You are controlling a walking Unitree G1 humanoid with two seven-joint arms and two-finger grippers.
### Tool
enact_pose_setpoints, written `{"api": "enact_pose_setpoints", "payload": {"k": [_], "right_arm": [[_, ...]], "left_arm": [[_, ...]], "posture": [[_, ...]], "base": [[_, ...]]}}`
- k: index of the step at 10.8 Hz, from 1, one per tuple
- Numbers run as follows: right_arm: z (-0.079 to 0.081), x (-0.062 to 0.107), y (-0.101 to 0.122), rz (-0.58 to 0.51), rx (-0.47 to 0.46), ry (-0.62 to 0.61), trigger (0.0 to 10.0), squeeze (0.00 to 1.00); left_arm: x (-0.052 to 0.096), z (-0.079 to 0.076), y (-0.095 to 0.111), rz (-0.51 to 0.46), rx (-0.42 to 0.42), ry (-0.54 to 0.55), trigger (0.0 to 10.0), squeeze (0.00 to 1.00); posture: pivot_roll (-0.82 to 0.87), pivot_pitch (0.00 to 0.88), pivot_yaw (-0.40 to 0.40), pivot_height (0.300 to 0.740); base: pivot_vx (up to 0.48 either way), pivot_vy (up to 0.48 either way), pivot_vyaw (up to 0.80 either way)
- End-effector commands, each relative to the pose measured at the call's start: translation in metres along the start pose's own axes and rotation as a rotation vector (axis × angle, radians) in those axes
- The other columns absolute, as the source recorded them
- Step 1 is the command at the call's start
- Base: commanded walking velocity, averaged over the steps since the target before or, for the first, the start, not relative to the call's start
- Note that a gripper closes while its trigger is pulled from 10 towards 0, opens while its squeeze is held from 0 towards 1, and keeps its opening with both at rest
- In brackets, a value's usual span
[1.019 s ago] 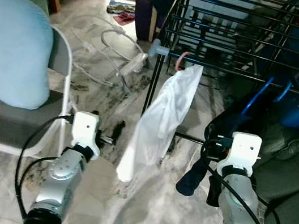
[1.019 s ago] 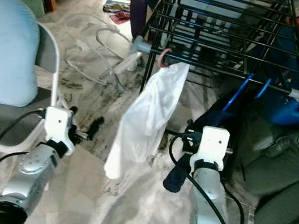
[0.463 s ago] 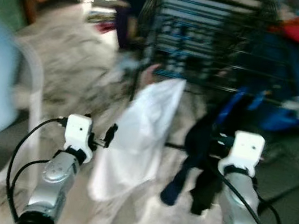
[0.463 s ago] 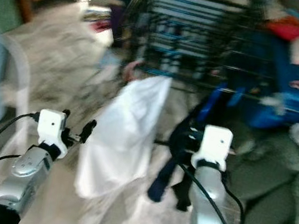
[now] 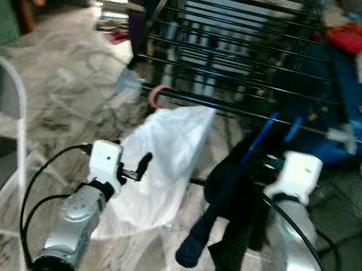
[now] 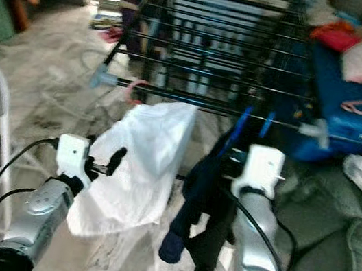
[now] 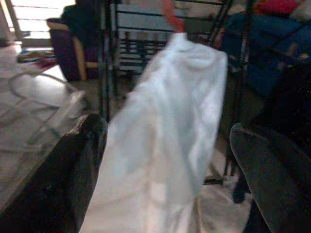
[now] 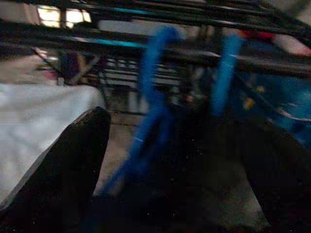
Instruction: Hang hanger
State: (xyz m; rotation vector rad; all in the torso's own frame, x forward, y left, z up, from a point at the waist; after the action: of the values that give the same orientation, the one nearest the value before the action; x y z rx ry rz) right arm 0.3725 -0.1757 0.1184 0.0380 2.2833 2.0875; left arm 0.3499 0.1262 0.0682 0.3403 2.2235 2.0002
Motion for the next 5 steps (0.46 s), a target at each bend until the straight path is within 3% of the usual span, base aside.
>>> {"api": "enact_pose_setpoints", "payload": {"k": [1, 2, 3, 5], "right_arm": [[0.004, -0.002, 0.001, 0.003, -0.016, 0.019, 10.0, 0.00], [0.023, 0.002, -0.003, 0.023, -0.054, 0.086, 10.0, 0.00], [0.033, 0.006, -0.011, 0.057, -0.078, 0.118, 10.0, 0.00], [0.040, 0.011, -0.038, 0.179, -0.101, 0.118, 10.0, 0.00]], "left_arm": [[0.000, 0.002, -0.002, 0.014, -0.009, 0.009, 10.0, 0.00], [0.001, 0.003, -0.001, 0.014, -0.011, 0.013, 10.0, 0.00], [0.001, 0.003, -0.002, 0.016, -0.012, 0.013, 10.0, 0.00], [0.000, 0.001, -0.002, 0.018, -0.011, 0.000, 10.0, 0.00]], "posture": [[-0.11, 0.030, -0.019, 0.740], [-0.10, 0.032, -0.017, 0.740], [-0.10, 0.032, -0.016, 0.740], [-0.11, 0.032, -0.016, 0.740]], "base": [[0.000, 0.000, 0.00], [0.000, 0.000, 0.00], [0.000, 0.000, 0.00], [0.000, 0.000, 0.00]]}}
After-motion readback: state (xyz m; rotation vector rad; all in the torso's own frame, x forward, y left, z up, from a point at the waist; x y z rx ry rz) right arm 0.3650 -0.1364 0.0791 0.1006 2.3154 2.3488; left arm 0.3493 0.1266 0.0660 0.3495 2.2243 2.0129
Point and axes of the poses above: a point about 5 cm out from each wrist's last joint towards the gripper, its own x axis pointing back from the gripper into the wrist, its own y axis along the axis of the wrist's last joint, z = x × y, the point moved 6 cm from there along -x, pointing out of the wrist towards the gripper, and after that the axes turned 3 degrees about x, right-handed, at the moved point
